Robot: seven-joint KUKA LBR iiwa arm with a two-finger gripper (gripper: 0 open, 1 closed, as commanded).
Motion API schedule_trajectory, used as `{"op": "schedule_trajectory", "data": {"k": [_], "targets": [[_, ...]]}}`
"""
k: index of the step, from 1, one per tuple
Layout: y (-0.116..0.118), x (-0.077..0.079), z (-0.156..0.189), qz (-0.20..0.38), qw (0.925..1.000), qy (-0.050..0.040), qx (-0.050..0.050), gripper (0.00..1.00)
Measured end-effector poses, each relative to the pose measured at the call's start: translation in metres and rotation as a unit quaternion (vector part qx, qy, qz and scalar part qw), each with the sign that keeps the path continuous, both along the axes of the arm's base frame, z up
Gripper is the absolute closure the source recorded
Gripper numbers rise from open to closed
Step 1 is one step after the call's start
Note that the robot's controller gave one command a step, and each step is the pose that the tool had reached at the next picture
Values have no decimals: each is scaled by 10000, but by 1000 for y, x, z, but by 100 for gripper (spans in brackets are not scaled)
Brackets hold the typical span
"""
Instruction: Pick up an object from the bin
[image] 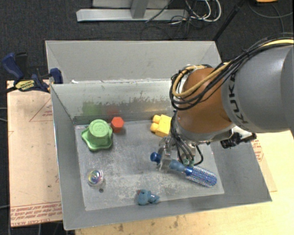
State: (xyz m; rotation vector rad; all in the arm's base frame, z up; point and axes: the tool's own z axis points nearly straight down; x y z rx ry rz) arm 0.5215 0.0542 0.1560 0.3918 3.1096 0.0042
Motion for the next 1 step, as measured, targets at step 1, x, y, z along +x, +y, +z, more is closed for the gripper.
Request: {"op": "schedule_trajectory", "data": {"k": [1], "targets": [[1, -9, 75, 312, 9995, -10, -5, 100]]}}
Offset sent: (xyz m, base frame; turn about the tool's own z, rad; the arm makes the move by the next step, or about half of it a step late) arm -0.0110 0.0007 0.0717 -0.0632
